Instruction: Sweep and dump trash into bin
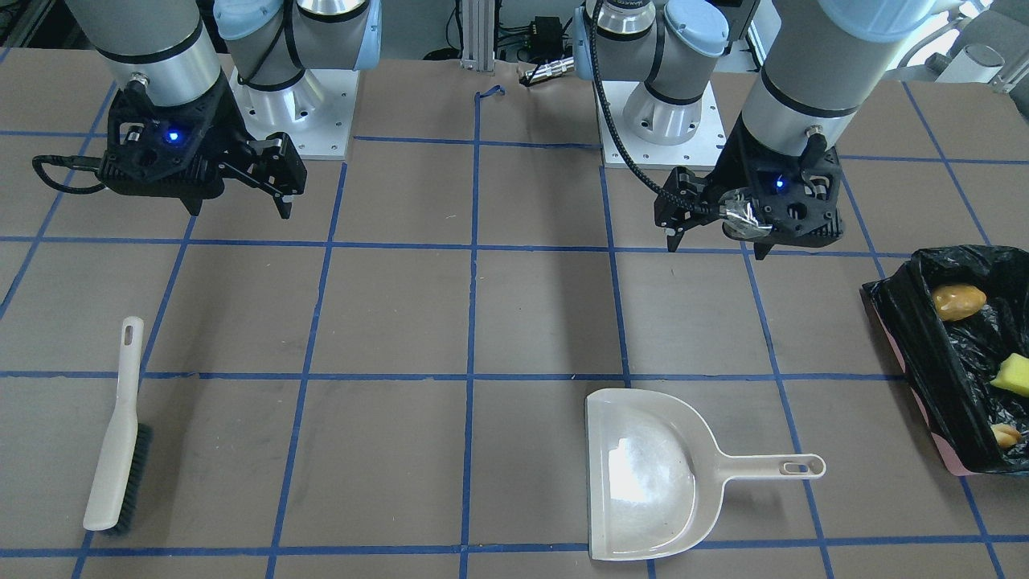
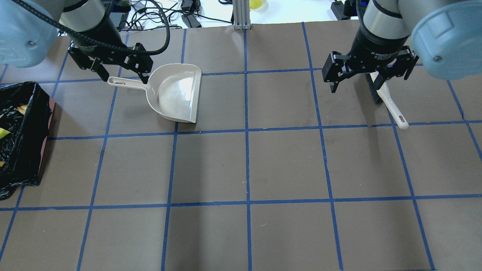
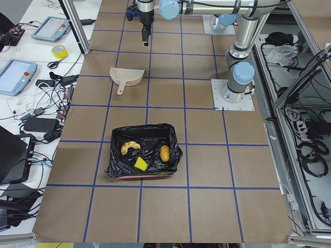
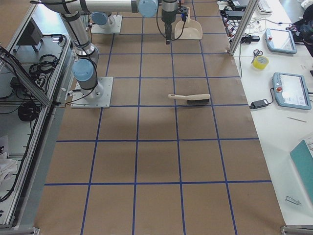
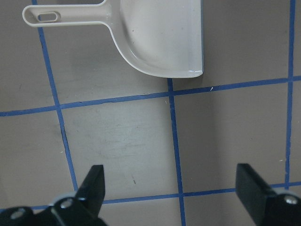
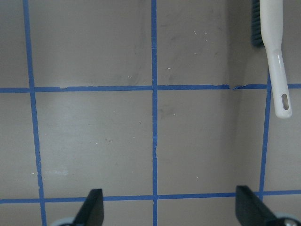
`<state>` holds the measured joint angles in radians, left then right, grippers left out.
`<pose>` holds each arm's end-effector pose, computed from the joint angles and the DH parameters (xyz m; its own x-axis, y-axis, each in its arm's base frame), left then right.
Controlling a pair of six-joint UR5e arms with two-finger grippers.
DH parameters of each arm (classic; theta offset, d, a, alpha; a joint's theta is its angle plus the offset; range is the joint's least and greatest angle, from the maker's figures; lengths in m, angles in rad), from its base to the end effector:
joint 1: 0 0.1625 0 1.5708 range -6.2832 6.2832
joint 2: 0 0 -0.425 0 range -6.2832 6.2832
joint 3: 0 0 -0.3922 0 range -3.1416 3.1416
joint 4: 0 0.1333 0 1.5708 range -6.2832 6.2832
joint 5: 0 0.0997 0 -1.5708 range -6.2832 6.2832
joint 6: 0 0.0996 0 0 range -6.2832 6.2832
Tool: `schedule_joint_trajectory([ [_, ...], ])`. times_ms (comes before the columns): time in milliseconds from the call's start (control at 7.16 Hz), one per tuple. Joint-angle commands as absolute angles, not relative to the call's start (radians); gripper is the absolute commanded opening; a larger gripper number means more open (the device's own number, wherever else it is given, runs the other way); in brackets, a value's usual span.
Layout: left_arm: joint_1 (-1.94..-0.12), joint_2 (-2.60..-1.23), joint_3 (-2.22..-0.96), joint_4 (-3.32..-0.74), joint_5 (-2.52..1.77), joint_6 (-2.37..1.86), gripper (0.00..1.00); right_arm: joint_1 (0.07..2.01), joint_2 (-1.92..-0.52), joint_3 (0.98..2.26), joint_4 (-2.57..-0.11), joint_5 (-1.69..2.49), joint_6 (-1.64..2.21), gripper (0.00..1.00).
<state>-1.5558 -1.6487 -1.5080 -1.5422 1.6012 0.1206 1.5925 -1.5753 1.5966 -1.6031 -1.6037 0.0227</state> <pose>-0.1224 -0.5282 0.4821 -0.9940 0.1050 -0.0318 0.1053 0.9944 -0.0097 0.1406 -0.4880 0.4807 -0.9995 0.0014 0.0326 0.0010 0.9999 -0.0117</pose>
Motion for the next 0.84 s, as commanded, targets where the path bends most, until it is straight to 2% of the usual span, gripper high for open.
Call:
schedule_joint_trajectory([
  [0, -1.555, -1.635, -1.531, -1.543, 1.603, 0.126, 1.00, 1.594, -1.588, 1.595, -1.614, -1.592, 0.028, 1.00],
  [698, -1.555, -1.615, -1.557, -1.531, 1.565, 0.126, 0.99, 1.588, -1.577, 1.597, -1.605, -1.597, 0.035, 1.00],
])
